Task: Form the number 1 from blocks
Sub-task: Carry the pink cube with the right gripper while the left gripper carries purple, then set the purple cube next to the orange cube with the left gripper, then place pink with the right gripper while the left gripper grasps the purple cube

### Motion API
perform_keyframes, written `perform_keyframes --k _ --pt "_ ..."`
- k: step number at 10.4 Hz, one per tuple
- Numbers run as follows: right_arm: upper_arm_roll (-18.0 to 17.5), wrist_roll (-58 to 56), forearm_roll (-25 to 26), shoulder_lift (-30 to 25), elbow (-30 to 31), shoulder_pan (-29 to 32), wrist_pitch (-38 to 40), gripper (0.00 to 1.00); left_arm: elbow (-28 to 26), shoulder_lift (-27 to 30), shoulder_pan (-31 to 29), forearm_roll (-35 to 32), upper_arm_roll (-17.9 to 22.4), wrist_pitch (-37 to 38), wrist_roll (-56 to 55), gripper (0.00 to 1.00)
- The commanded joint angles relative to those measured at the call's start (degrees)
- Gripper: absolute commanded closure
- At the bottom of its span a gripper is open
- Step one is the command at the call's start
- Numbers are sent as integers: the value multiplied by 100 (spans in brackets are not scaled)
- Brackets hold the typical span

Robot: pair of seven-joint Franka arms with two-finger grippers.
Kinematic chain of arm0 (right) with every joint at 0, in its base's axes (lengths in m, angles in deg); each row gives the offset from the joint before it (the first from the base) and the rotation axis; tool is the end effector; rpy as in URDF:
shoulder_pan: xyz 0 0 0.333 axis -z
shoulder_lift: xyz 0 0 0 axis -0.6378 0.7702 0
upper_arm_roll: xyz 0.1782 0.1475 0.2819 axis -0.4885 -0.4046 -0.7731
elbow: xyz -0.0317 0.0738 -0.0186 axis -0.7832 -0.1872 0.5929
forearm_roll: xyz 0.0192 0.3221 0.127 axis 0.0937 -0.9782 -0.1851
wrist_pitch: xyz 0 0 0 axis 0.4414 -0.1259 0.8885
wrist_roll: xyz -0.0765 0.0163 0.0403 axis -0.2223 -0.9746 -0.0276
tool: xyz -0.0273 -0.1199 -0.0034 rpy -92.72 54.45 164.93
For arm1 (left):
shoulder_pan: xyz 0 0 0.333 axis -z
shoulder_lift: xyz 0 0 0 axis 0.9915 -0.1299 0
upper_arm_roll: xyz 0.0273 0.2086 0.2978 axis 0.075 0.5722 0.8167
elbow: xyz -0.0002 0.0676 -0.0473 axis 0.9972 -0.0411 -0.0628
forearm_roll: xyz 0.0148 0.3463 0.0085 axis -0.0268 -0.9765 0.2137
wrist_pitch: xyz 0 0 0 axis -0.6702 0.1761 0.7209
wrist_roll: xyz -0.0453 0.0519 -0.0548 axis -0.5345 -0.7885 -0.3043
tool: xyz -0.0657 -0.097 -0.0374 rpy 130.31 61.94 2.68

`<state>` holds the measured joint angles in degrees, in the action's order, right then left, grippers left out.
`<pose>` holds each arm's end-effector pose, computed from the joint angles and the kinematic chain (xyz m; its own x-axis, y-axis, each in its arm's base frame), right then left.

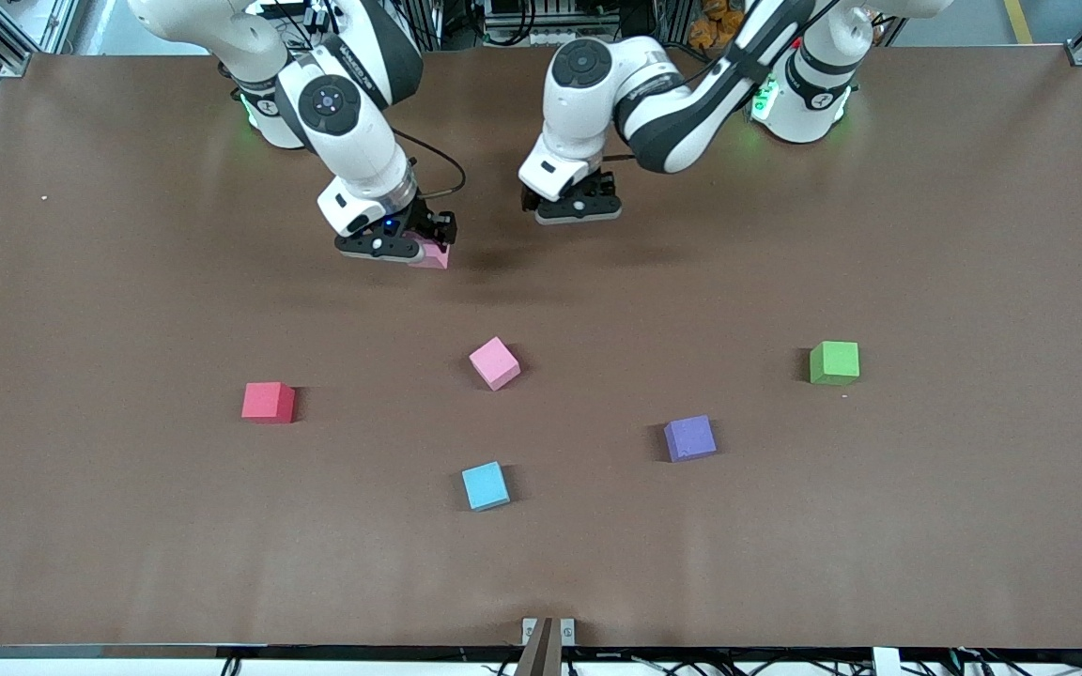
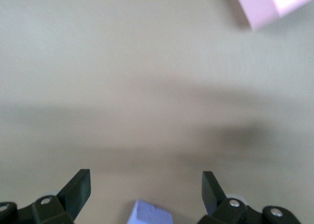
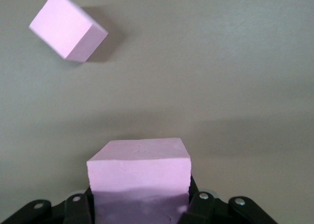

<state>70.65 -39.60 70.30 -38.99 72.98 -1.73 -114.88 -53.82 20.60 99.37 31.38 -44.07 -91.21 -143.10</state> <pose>0.3633 0.3079 0.4028 0.9897 -0.1333 -0.0518 -0.1374 -0.9867 -0.0867 0.3369 -0.4367 0.3853 0.9857 0.1671 0.0221 0.1658 -0.9849 0.0493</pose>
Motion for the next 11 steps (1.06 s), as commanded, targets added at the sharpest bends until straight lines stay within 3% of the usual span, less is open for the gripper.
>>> perform_keyframes --k 1,4,7,9,11 --pt "-41 370 -55 196 -114 -484 -136 55 -28 347 -513 -95 212 101 94 0" --pt "-33 1502 -20 1346 -1210 -1215 -207 55 262 348 -1285 -104 783 101 1144 0" --pt "2 2173 42 2446 -2372 -1514 -189 55 875 -10 -1341 27 1750 101 2842 0" --pt "-15 2183 199 2642 -2383 -1568 -259 55 1621 -493 -1053 456 2320 319 3538 0" --pt "-15 2183 218 2844 -2384 -1839 -513 55 2404 -1012 -377 704 3058 705 3628 0"
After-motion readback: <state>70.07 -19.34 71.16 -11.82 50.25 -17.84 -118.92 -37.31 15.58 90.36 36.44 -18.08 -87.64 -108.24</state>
